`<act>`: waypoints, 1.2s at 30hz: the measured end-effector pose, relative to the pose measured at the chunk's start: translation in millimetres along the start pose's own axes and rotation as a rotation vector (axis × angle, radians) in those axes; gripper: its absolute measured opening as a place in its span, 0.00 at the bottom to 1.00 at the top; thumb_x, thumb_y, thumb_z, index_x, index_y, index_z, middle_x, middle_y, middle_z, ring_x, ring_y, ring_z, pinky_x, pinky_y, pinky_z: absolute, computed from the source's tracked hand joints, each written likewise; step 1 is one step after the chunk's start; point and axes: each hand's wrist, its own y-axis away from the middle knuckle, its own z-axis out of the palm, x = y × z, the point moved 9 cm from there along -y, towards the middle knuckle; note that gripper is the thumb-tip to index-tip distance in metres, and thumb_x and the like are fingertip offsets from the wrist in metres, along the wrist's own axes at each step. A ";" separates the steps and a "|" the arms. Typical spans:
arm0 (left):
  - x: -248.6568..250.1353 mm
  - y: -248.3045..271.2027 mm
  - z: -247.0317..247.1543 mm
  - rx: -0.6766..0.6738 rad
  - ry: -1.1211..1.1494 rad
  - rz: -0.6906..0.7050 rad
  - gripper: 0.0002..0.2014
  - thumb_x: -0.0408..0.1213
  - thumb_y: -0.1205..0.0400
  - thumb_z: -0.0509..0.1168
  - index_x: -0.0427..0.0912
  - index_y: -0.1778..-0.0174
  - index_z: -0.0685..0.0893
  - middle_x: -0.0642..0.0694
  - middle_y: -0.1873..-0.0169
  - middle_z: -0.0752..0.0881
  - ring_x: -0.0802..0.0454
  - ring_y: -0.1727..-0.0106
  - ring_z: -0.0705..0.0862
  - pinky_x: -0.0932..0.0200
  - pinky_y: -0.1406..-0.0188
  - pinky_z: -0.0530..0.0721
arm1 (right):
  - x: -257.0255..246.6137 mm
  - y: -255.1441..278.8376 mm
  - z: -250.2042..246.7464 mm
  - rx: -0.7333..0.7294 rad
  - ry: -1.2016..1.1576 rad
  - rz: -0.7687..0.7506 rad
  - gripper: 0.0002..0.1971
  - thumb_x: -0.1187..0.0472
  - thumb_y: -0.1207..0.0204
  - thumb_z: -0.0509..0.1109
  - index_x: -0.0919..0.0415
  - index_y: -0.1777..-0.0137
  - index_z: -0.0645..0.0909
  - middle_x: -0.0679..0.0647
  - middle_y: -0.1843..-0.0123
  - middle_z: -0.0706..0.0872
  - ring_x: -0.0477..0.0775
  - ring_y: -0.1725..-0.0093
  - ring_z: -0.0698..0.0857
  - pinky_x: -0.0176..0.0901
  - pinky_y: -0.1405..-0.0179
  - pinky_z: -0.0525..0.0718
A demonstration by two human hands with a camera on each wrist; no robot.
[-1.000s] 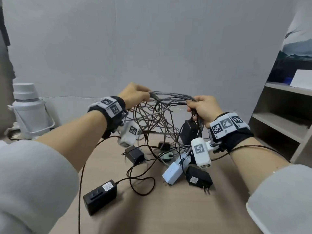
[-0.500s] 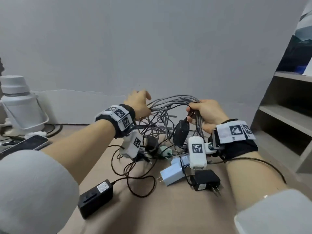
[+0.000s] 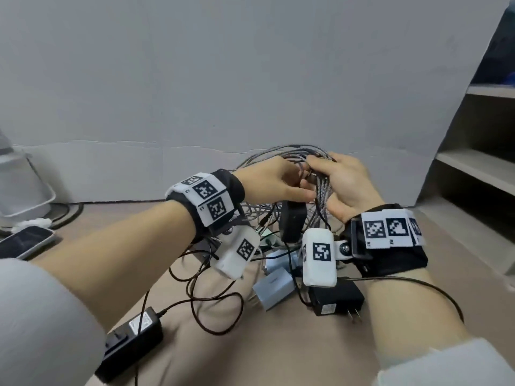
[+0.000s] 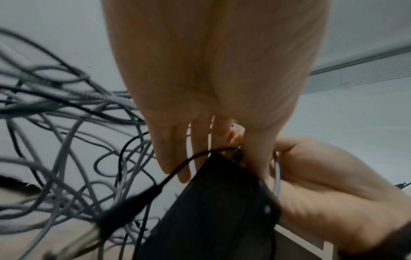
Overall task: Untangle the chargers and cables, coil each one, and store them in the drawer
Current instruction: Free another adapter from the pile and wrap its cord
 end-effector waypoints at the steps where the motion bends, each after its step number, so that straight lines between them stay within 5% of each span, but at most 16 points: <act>1: -1.8 1.2 2.1 0.009 -0.025 -0.016 0.16 0.45 0.18 0.73 0.45 0.68 0.79 0.58 0.74 0.81 0.63 0.70 0.77 0.61 0.62 0.78 | -0.5 -0.5 -0.7 0.002 0.005 -0.005 0.02 0.72 0.16 0.66 0.69 0.51 0.79 0.61 0.66 0.85 0.52 0.69 0.83 0.41 0.72 0.86; 3: -5.7 4.4 9.4 -0.029 0.025 -0.049 0.11 0.35 0.15 0.69 0.44 0.65 0.82 0.60 0.72 0.87 0.64 0.67 0.84 0.66 0.59 0.82 | -5.2 -0.4 -6.4 0.022 0.035 -0.036 0.04 0.72 0.16 0.66 0.68 0.53 0.78 0.62 0.64 0.84 0.53 0.68 0.83 0.42 0.70 0.87; 5: -9.9 7.8 12.6 -0.062 0.196 -0.081 0.06 0.26 0.14 0.64 0.35 0.47 0.87 0.48 0.54 0.94 0.54 0.51 0.92 0.59 0.43 0.88 | -9.2 1.1 -12.7 0.053 0.100 -0.064 0.06 0.71 0.16 0.66 0.66 0.55 0.79 0.61 0.64 0.85 0.52 0.68 0.84 0.42 0.70 0.86; 8: -16.5 13.4 -6.0 0.055 0.413 -0.162 0.18 0.15 0.18 0.54 0.25 0.36 0.83 0.32 0.45 0.90 0.45 0.44 0.91 0.58 0.39 0.87 | -11.8 4.2 -18.5 0.118 0.229 -0.082 0.07 0.72 0.18 0.65 0.62 0.56 0.80 0.57 0.64 0.84 0.49 0.70 0.80 0.39 0.73 0.81; 10: -13.3 17.3 -25.5 0.137 0.470 -0.183 0.21 0.13 0.22 0.49 0.21 0.39 0.82 0.28 0.48 0.90 0.38 0.45 0.91 0.54 0.41 0.89 | -14.2 3.8 -21.4 0.159 0.320 -0.095 0.08 0.74 0.21 0.63 0.61 0.55 0.79 0.58 0.64 0.79 0.50 0.70 0.75 0.38 0.76 0.76; 12: -15.4 22.7 -49.1 0.236 0.540 -0.208 0.19 0.13 0.23 0.46 0.19 0.47 0.82 0.26 0.55 0.89 0.34 0.56 0.92 0.52 0.55 0.92 | -14.9 1.8 -26.4 0.199 0.410 -0.112 0.09 0.75 0.25 0.59 0.62 0.59 0.76 0.60 0.63 0.70 0.55 0.66 0.69 0.40 0.77 0.70; 14: -30.8 31.0 -71.6 0.352 0.580 -0.310 0.17 0.15 0.21 0.46 0.25 0.57 0.82 0.32 0.64 0.85 0.40 0.69 0.87 0.54 0.68 0.89 | -13.0 -1.1 -35.8 0.242 0.452 -0.099 0.09 0.74 0.26 0.57 0.61 0.57 0.74 0.59 0.61 0.66 0.56 0.63 0.65 0.41 0.77 0.66; 16: -49.0 39.9 -87.0 0.396 0.518 -0.407 0.18 0.18 0.20 0.48 0.30 0.61 0.84 0.37 0.69 0.80 0.44 0.76 0.80 0.53 0.66 0.86 | -8.8 -2.3 -43.3 0.269 0.472 -0.037 0.07 0.72 0.24 0.59 0.60 0.55 0.74 0.58 0.61 0.67 0.55 0.64 0.66 0.39 0.78 0.69; 18: -60.2 46.1 -89.1 0.343 0.469 -0.464 0.16 0.19 0.19 0.50 0.31 0.58 0.84 0.39 0.69 0.79 0.48 0.80 0.75 0.53 0.68 0.83 | -6.7 -3.4 -45.5 0.258 0.500 0.013 0.06 0.63 0.24 0.68 0.58 0.49 0.77 0.57 0.56 0.71 0.55 0.60 0.73 0.41 0.73 0.80; 21: -51.8 49.7 -73.4 0.137 0.397 -0.422 0.15 0.20 0.18 0.52 0.31 0.49 0.84 0.46 0.77 0.74 0.53 0.81 0.64 0.58 0.73 0.72 | 1.5 -18.5 -55.5 0.206 0.650 0.073 0.39 0.41 0.43 0.78 0.52 0.30 0.76 0.51 0.33 0.81 0.54 0.35 0.82 0.60 0.41 0.87; 22: -45.9 50.4 -67.3 0.084 0.391 -0.398 0.15 0.21 0.19 0.51 0.32 0.49 0.84 0.47 0.78 0.72 0.54 0.81 0.61 0.58 0.73 0.66 | -1.4 -16.0 -48.9 0.161 0.717 0.064 0.40 0.38 0.45 0.79 0.50 0.30 0.78 0.49 0.32 0.84 0.54 0.33 0.83 0.63 0.35 0.84; 25: -33.9 51.1 -51.5 -0.006 0.495 -0.378 0.10 0.28 0.18 0.54 0.36 0.56 0.81 0.48 0.77 0.70 0.55 0.81 0.56 0.59 0.75 0.55 | -12.9 11.6 -21.9 0.003 0.876 0.100 0.20 0.45 0.27 0.78 0.56 0.40 0.86 0.50 0.46 0.90 0.49 0.50 0.87 0.52 0.44 0.88; 26: -28.7 50.4 -47.8 -0.023 0.559 -0.378 0.09 0.32 0.16 0.55 0.39 0.59 0.79 0.49 0.76 0.67 0.56 0.81 0.55 0.61 0.77 0.55 | -15.8 15.1 -22.9 -0.018 0.956 0.115 0.21 0.46 0.23 0.76 0.59 0.36 0.84 0.52 0.44 0.89 0.48 0.51 0.86 0.47 0.49 0.85; 30: -9.9 40.6 -58.2 0.101 0.622 -0.318 0.21 0.40 0.12 0.62 0.47 0.71 0.65 0.51 0.76 0.59 0.55 0.79 0.55 0.62 0.79 0.59 | -51.6 29.1 -26.1 0.132 1.246 0.002 0.37 0.41 0.24 0.73 0.57 0.19 0.71 0.56 0.21 0.76 0.61 0.24 0.77 0.54 0.28 0.74; 33: 2.5 39.4 -60.1 0.133 0.602 -0.288 0.18 0.32 0.14 0.61 0.44 0.70 0.66 0.45 0.76 0.69 0.53 0.81 0.59 0.59 0.73 0.63 | -80.3 41.3 -11.5 0.215 1.123 -0.260 0.22 0.46 0.28 0.73 0.54 0.35 0.83 0.56 0.37 0.88 0.59 0.37 0.87 0.55 0.33 0.83; 36: 10.7 41.4 -49.6 0.043 0.604 -0.263 0.21 0.29 0.14 0.59 0.43 0.76 0.69 0.32 0.70 0.82 0.52 0.82 0.62 0.62 0.80 0.65 | -65.8 42.7 17.1 -0.005 0.801 -0.300 0.08 0.60 0.28 0.72 0.53 0.49 0.84 0.57 0.55 0.92 0.58 0.57 0.93 0.59 0.49 0.92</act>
